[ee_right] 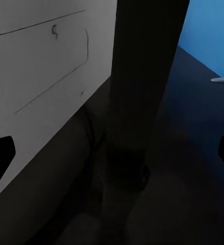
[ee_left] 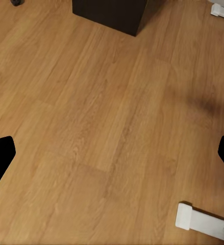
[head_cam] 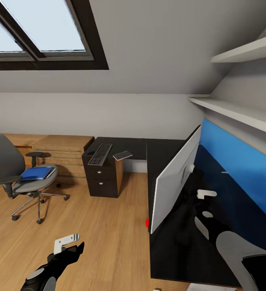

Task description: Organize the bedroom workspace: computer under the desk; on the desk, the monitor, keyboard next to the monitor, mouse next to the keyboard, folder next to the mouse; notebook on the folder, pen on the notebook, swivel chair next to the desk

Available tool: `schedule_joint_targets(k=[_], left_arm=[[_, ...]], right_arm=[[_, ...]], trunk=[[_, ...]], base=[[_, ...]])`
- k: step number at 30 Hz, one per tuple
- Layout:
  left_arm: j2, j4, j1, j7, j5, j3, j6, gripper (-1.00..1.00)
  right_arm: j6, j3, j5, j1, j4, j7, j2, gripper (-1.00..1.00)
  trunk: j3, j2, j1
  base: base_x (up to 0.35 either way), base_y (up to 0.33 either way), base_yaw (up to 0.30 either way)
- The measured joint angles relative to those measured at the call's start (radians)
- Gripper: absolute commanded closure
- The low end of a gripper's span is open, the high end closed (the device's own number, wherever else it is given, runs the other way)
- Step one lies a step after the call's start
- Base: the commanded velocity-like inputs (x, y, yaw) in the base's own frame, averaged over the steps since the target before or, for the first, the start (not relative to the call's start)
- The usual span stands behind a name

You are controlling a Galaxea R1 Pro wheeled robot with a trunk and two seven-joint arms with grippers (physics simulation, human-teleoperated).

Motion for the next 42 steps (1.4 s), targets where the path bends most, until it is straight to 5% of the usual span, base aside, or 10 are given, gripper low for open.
schedule_joint_targets(k=[42], left_arm=[[0.0, 0.0, 0.0, 0.0, 0.0, -0.001, 0.0, -1.0]], right_arm=[[0.0, 0.0, 0.0, 0.0, 0.0, 0.0, 0.0, -1.0]], trunk=[[0.0, 0.0, 0.0]], base=[[0.061, -0.038, 0.0]])
